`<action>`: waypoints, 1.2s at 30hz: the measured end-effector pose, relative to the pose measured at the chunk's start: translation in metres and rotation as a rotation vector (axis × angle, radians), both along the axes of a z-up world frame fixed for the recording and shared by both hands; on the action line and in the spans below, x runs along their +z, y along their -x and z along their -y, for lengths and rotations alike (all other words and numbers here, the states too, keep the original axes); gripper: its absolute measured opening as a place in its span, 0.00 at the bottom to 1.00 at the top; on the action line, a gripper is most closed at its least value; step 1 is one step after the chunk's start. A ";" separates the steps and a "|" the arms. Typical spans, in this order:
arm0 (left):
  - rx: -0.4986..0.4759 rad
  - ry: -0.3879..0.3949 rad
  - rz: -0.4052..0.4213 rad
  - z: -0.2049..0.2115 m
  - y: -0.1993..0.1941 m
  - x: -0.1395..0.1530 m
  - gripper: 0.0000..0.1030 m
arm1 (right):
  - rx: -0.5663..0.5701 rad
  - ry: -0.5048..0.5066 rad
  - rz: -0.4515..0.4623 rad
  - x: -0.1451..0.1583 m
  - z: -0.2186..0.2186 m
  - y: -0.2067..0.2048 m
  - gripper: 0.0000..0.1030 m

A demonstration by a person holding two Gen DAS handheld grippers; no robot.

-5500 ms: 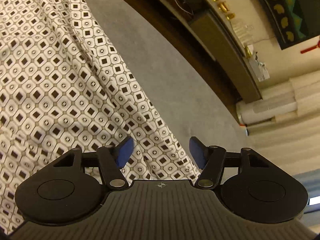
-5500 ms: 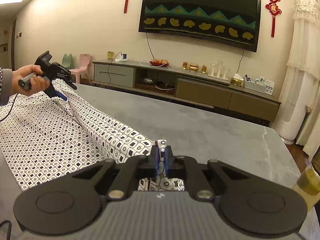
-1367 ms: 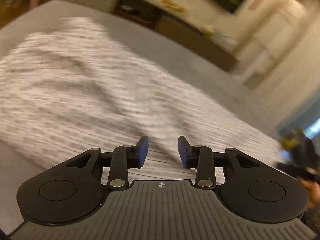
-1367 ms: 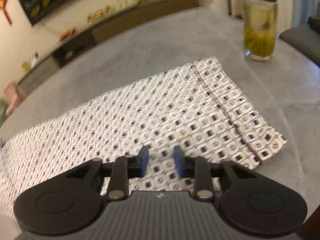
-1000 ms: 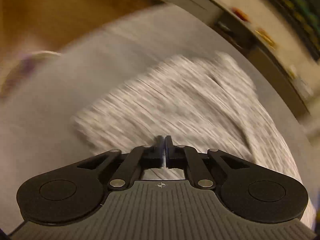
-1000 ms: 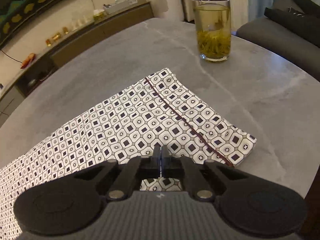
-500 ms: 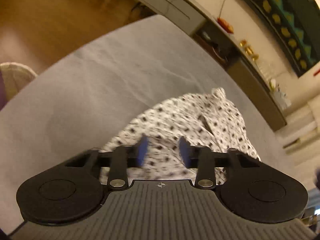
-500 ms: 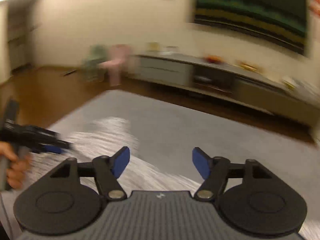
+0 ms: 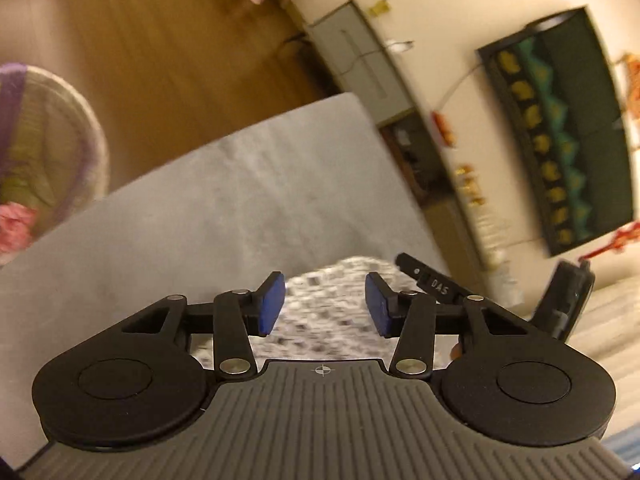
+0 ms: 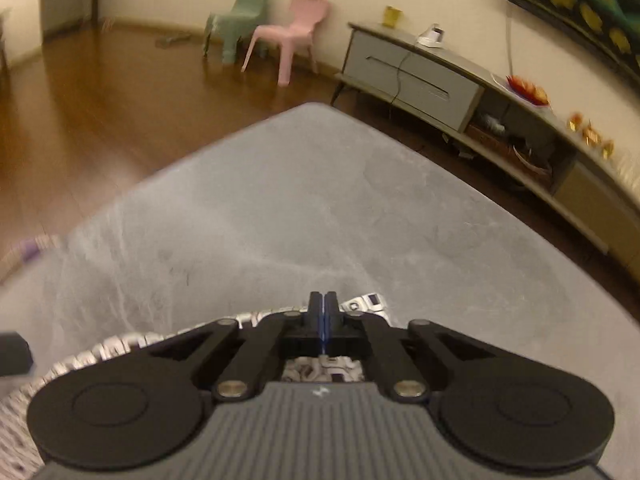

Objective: Fold clothes

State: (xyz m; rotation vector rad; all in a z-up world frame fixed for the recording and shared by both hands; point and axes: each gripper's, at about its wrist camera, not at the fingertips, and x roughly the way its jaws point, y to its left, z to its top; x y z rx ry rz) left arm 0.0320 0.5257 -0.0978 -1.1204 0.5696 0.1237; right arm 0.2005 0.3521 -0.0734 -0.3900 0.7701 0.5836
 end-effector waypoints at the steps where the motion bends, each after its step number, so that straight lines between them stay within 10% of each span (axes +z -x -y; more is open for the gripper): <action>1: -0.018 0.028 0.036 0.000 0.000 0.001 0.44 | 0.002 -0.050 -0.003 0.010 0.008 0.005 0.00; 7: -0.017 0.055 0.106 0.004 0.000 0.011 0.64 | 0.102 -0.155 0.108 0.058 0.040 0.063 0.03; 11: 0.020 0.106 0.100 0.004 0.010 0.010 0.64 | 0.089 -0.034 0.108 0.026 0.024 0.058 0.58; 18: 0.003 0.090 0.100 0.002 0.010 0.014 0.64 | 0.006 0.038 0.135 -0.031 -0.004 0.031 0.54; 20: -0.010 0.091 0.111 0.000 0.005 0.015 0.64 | -0.024 0.000 0.097 -0.026 0.001 0.022 0.09; 31: -0.128 0.107 0.197 0.022 -0.016 0.020 0.73 | 0.153 -0.335 0.123 0.045 0.089 0.097 0.06; 36: -0.224 0.073 0.200 0.041 -0.025 0.022 0.76 | 0.327 -0.304 0.195 0.049 0.099 0.158 0.06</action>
